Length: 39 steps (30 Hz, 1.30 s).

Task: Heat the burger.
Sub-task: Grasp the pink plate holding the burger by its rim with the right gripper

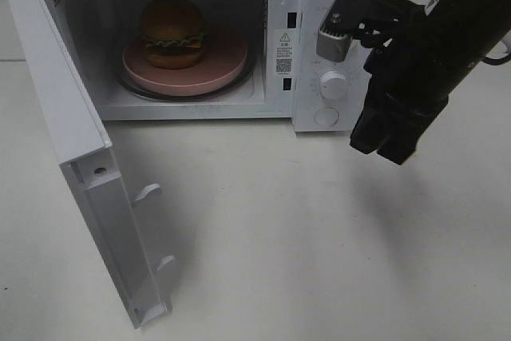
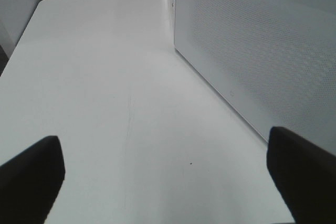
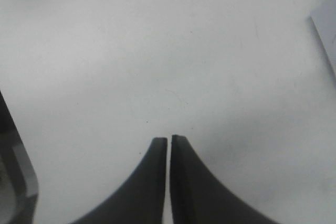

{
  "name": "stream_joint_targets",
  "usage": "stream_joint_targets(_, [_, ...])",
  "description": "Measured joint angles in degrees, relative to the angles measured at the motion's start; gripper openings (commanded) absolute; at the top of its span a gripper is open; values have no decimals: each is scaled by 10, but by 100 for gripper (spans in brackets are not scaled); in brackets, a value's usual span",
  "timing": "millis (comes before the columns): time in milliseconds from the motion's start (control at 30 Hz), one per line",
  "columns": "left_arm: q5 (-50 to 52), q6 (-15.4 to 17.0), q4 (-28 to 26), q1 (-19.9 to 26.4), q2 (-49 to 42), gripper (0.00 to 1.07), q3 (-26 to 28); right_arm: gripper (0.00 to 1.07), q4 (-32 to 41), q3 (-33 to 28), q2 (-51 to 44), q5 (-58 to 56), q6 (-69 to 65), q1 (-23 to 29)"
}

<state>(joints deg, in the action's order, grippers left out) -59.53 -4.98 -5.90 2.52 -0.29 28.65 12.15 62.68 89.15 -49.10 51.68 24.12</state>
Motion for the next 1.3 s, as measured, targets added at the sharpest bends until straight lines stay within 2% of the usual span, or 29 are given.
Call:
stream_joint_targets(67, [0,0,0,0,0,101,0,7,0,0,0,0,42,0])
stream_joint_targets(133, [0,0,0,0,0,101,0,8,-1,0,0,0,144,0])
stream_joint_targets(167, [0,0,0,0,0,101,0,8,-1,0,0,0,144,0])
stream_joint_targets(233, [0,0,0,0,0,101,0,11,-2,0,0,0,241,0])
stream_joint_targets(367, [0,0,0,0,0,101,0,17,-7,0,0,1,296,0])
stream_joint_targets(433, [0,0,0,0,0,101,0,25,-31,0,0,2,317,0])
stream_joint_targets(467, [0,0,0,0,0,101,0,25,-31,0,0,2,317,0])
stream_joint_targets(500, [0,0,0,0,0,101,0,35,-55,0,0,3,323,3])
stream_joint_targets(533, [0,0,0,0,0,101,0,40,-69,0,0,5,324,7])
stream_joint_targets(567, [0,0,0,0,0,101,0,40,-69,0,0,5,324,7])
stream_joint_targets(633, [0,0,0,0,0,101,0,54,-96,0,0,15,322,22])
stream_joint_targets(667, [0,0,0,0,0,101,0,54,-96,0,0,15,322,22])
stream_joint_targets(700, [0,0,0,0,0,101,0,64,-100,0,0,26,315,29])
stream_joint_targets(733, [0,0,0,0,0,101,0,70,-101,0,0,29,308,33])
stream_joint_targets(767, [0,0,0,0,0,101,0,70,-101,0,0,29,308,33])
stream_joint_targets(800, [0,0,0,0,0,101,0,81,-102,0,0,34,290,38])
stream_joint_targets(833, [0,0,0,0,0,101,0,81,-102,0,0,34,290,38])
stream_joint_targets(867, [0,0,0,0,0,101,0,89,-102,0,0,38,272,40])
stream_joint_targets(1100, [0,0,0,0,0,101,0,91,-136,1,0,66,226,63])
stream_joint_targets(1300, [0,0,0,0,0,101,0,90,-210,33,3,105,172,104])
